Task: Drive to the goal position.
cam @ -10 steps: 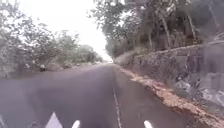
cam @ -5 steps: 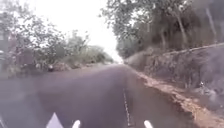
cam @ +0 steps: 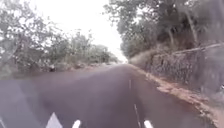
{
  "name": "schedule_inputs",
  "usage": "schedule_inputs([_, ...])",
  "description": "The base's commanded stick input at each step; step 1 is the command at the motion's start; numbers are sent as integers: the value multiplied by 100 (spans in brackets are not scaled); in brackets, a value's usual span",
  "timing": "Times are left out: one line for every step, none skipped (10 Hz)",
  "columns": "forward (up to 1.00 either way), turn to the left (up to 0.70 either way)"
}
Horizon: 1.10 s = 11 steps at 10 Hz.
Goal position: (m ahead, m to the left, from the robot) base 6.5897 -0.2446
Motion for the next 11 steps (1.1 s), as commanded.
schedule_inputs([100, 0])
schedule_inputs([100, 0])
schedule_inputs([100, 0])
schedule_inputs([100, 0])
schedule_inputs([100, 0])
schedule_inputs([100, 0])
schedule_inputs([100, 0])
schedule_inputs([100, 0])
schedule_inputs([100, 0])
schedule_inputs([100, 0])
schedule_inputs([100, 0])
